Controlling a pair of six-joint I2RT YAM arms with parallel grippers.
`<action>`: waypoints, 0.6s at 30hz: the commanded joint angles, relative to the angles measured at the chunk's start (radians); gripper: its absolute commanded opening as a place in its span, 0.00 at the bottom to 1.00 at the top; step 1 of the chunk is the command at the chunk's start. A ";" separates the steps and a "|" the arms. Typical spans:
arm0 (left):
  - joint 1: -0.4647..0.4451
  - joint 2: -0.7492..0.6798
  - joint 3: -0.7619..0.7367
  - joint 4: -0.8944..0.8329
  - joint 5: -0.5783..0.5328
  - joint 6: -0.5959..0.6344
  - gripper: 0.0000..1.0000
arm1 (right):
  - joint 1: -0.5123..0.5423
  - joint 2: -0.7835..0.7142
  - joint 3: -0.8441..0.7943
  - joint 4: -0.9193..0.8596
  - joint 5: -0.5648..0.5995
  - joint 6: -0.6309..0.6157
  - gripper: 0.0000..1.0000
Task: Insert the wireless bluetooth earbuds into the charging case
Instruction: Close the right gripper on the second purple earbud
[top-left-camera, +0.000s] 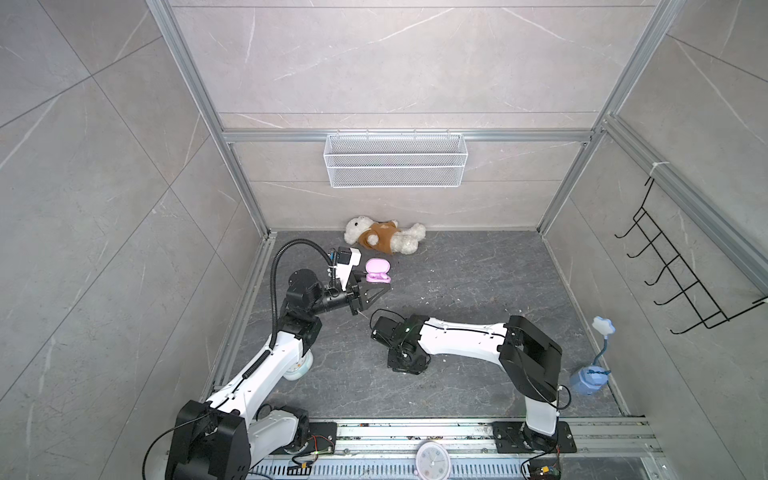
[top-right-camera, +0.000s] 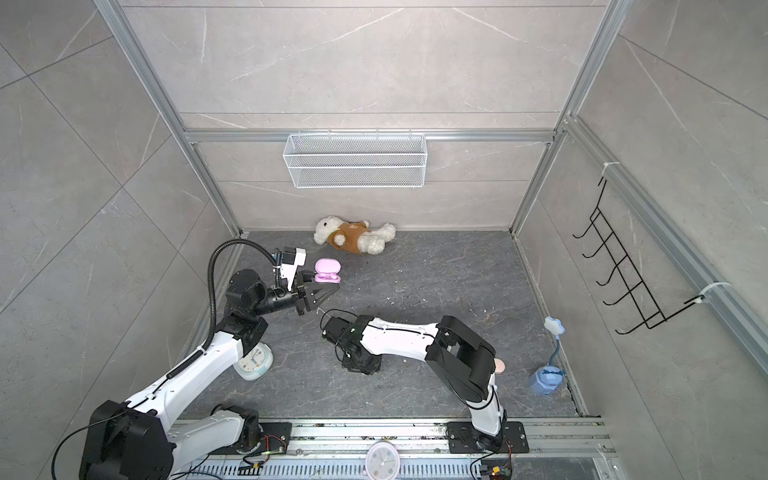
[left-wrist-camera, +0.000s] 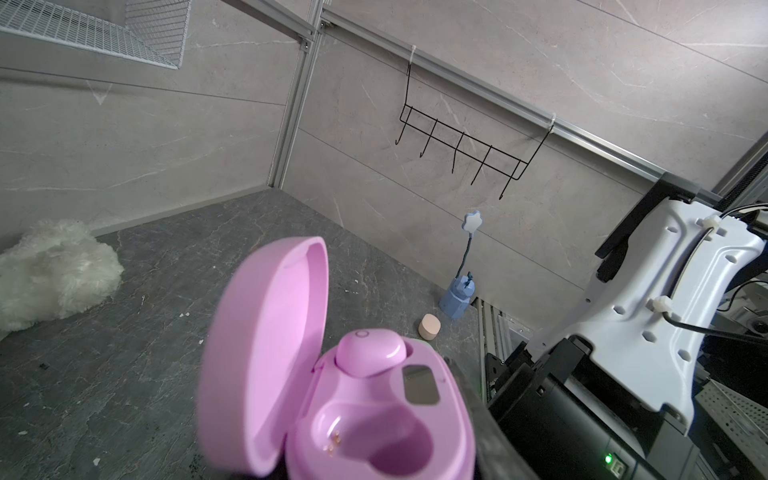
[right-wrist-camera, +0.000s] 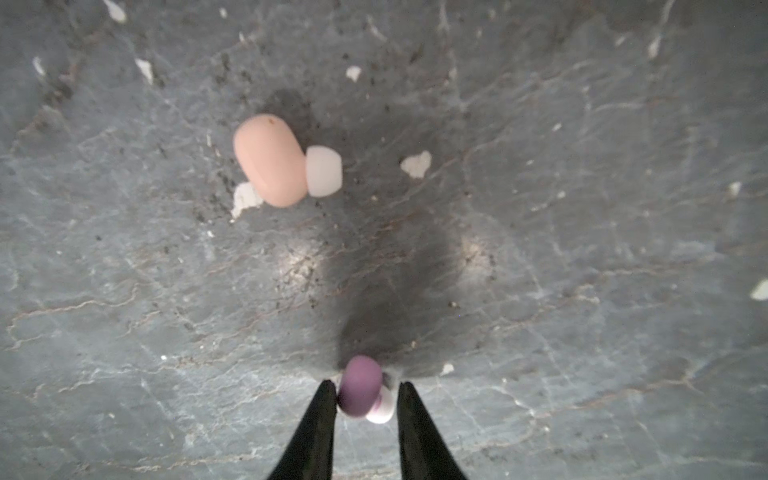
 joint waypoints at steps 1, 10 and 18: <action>0.005 -0.023 0.030 0.040 0.004 0.035 0.26 | -0.008 0.019 0.022 -0.017 0.001 -0.019 0.28; 0.006 -0.023 0.029 0.040 0.005 0.036 0.26 | -0.014 0.040 0.028 -0.012 -0.020 -0.030 0.28; 0.006 -0.030 0.030 0.034 0.005 0.039 0.26 | -0.019 0.066 0.036 -0.027 -0.042 -0.033 0.25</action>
